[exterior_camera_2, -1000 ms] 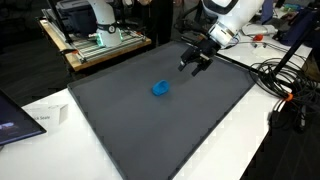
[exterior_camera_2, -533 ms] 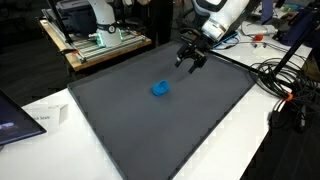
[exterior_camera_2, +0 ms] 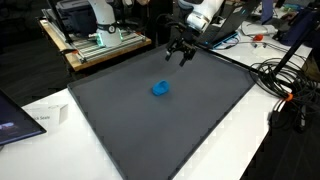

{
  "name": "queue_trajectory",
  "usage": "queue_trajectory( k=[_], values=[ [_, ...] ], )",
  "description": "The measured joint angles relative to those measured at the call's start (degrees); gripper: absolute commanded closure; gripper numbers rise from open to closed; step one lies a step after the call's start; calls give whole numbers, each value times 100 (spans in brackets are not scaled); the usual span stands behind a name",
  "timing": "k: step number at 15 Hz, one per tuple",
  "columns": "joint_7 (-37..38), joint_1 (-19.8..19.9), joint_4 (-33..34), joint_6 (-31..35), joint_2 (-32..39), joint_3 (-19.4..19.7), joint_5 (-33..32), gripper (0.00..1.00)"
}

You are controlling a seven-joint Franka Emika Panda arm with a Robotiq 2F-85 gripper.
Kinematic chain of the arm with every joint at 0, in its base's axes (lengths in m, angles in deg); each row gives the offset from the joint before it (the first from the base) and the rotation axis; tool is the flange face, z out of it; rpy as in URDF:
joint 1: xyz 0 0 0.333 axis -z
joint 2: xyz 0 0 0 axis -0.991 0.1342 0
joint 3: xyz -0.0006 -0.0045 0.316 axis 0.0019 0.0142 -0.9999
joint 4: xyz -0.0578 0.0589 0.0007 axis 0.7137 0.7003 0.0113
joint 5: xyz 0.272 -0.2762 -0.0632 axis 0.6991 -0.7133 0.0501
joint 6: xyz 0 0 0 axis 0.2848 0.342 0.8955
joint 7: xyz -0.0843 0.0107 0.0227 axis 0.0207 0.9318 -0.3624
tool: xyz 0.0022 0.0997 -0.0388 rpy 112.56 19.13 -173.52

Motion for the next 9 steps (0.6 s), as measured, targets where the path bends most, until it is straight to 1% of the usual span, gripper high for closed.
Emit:
queue_trajectory(
  k=[4,9],
  values=[
    [-51,207,-941,705,-606,-99,-78,0],
    [-631,720,-1905,1817,-1244,-165,-89,0]
  ],
)
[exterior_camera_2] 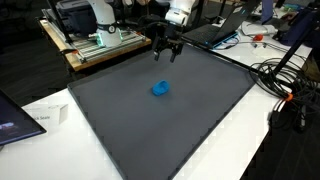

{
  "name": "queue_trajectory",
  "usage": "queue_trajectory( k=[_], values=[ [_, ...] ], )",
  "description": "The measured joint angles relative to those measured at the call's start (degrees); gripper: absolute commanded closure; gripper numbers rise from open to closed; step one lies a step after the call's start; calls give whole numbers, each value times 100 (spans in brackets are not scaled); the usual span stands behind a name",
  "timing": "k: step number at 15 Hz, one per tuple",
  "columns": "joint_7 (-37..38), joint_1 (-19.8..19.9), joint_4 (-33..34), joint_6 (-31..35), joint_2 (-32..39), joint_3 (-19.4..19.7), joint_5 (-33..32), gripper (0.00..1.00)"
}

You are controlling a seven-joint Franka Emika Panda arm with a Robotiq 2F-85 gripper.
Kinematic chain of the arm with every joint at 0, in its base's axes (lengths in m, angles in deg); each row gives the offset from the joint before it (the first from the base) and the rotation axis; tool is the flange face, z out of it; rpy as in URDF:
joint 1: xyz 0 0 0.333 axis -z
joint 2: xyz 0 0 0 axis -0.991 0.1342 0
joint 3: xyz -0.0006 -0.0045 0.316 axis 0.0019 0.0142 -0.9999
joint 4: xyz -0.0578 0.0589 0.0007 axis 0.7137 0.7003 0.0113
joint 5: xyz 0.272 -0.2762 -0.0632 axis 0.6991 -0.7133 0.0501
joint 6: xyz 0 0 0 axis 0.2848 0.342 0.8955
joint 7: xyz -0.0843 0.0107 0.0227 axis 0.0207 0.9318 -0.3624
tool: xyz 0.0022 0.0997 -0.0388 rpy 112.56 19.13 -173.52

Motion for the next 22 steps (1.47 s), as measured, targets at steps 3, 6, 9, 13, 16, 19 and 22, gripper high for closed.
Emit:
queue_trajectory(
  k=[3,6,9,13,16,19,22],
  values=[
    [-548,369,-399,648,-243,1,29,0],
    [-1203,713,-679,1204,-379,4,205,0],
    [-1834,954,-893,1665,-449,18,485,0],
    [-2418,1121,-1135,2238,-482,64,788,0],
    [-3014,1238,-1303,2663,-484,60,1199,0],
    [-4075,1491,-1427,2907,-486,-143,2148,0],
    [-5426,2137,-1412,2874,-491,-923,3287,0]
  ],
)
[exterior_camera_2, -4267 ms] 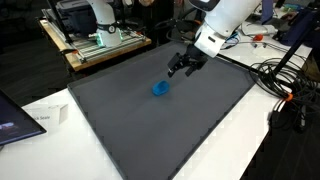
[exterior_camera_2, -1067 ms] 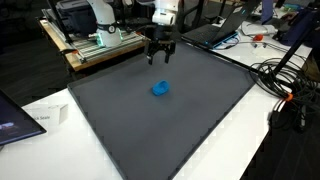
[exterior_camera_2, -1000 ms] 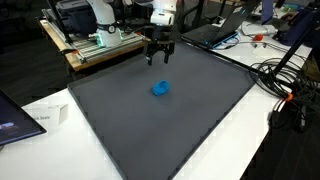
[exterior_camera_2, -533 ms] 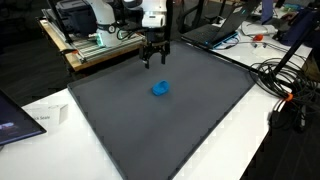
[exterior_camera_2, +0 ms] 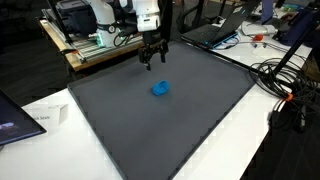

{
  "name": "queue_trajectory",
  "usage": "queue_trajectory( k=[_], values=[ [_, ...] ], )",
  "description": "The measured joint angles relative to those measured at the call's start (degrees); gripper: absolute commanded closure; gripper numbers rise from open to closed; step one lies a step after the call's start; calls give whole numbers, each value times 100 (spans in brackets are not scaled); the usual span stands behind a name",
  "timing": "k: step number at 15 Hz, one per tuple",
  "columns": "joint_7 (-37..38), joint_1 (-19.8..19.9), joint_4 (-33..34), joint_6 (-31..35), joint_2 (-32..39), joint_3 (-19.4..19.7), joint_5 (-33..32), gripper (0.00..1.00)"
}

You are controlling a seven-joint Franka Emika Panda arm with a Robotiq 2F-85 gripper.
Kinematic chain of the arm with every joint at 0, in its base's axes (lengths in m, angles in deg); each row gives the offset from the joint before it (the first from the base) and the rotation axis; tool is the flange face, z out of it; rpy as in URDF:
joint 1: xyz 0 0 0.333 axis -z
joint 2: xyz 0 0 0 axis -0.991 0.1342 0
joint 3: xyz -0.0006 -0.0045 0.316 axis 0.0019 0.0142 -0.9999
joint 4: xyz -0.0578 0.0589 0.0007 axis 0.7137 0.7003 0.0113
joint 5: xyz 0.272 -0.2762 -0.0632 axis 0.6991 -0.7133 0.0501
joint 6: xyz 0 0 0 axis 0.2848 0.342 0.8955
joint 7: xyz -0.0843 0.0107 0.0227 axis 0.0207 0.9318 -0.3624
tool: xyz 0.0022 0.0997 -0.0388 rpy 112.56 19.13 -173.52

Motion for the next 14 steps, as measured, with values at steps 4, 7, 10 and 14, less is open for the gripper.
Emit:
queue_trajectory(
  k=[4,7,10,14],
  values=[
    [-1506,551,340,-674,0,-573,753,0],
    [-2050,549,648,-1287,9,-230,753,0],
    [-2638,552,931,-1748,98,6,772,0],
    [-3172,553,1274,-2015,420,125,795,0]
  ],
)
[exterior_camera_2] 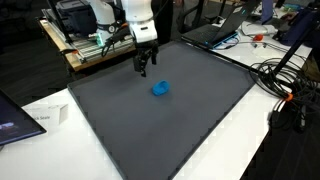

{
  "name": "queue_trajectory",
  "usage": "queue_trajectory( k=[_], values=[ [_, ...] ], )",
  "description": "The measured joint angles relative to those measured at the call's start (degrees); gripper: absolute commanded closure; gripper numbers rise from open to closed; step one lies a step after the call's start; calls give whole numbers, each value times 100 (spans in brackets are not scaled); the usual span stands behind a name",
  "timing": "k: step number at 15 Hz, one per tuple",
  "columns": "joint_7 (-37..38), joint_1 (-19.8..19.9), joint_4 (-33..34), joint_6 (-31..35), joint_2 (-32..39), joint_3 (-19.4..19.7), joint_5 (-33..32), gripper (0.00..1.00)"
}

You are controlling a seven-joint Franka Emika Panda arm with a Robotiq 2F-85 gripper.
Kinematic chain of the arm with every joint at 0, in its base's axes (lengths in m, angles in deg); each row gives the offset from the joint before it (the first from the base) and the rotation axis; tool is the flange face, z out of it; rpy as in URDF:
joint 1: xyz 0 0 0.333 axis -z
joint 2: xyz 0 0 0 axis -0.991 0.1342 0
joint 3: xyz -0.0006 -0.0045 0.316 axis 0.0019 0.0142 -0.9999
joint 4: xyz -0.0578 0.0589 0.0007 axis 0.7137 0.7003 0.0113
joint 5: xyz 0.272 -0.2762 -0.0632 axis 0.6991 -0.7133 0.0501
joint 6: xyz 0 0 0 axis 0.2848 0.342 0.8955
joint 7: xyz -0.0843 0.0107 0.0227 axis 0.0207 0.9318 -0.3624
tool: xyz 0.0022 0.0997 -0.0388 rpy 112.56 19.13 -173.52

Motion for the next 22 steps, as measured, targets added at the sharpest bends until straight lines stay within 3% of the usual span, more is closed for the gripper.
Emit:
queue_trajectory(
  k=[6,22],
  values=[
    [-518,1,420,0,629,-17,105,0],
    [-699,10,1286,43,1705,-197,125,4]
  ],
)
